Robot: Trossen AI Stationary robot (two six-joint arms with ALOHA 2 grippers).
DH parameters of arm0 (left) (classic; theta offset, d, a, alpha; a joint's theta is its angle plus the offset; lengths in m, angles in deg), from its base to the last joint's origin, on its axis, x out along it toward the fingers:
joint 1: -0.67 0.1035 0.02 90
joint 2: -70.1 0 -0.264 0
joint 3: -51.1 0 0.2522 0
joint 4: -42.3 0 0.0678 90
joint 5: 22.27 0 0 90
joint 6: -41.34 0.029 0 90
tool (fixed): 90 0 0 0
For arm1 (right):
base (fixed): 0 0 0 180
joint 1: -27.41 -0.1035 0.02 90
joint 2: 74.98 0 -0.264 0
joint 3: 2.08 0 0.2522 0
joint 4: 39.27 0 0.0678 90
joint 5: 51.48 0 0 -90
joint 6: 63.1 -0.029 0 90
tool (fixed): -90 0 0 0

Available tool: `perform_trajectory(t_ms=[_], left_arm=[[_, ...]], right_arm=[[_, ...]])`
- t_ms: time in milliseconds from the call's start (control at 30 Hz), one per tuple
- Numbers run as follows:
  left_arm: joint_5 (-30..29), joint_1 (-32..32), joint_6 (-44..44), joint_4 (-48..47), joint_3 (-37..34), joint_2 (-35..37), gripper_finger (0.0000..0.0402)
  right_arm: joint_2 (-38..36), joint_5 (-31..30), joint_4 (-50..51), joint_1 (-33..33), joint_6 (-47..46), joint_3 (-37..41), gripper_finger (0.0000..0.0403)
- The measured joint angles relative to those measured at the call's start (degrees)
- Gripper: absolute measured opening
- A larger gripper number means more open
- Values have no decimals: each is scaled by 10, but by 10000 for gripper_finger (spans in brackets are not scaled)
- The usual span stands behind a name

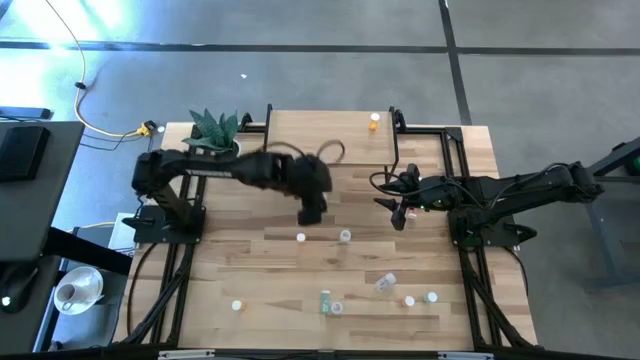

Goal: Pick and place medicine bottles onto shelf by color
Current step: Put the top left pink pill bottle on the shelf

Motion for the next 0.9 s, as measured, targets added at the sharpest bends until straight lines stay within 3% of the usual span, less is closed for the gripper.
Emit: perform_trajectory(t_ms=[300, 500, 667, 900], left_arm=[[-59, 122, 10, -17, 33, 42, 113], [-58, 225, -9, -16, 33, 40, 113], [-46, 297, -40, -11, 33, 24, 113], [22, 359, -73, -22, 70, 21, 113]], right_arm=[[0, 0, 1, 0, -3, 0, 188], [0, 0, 0, 0, -5, 0, 188], [0, 0, 0, 0, -5, 0, 188], [0, -3, 0, 1, -5, 0, 188]])
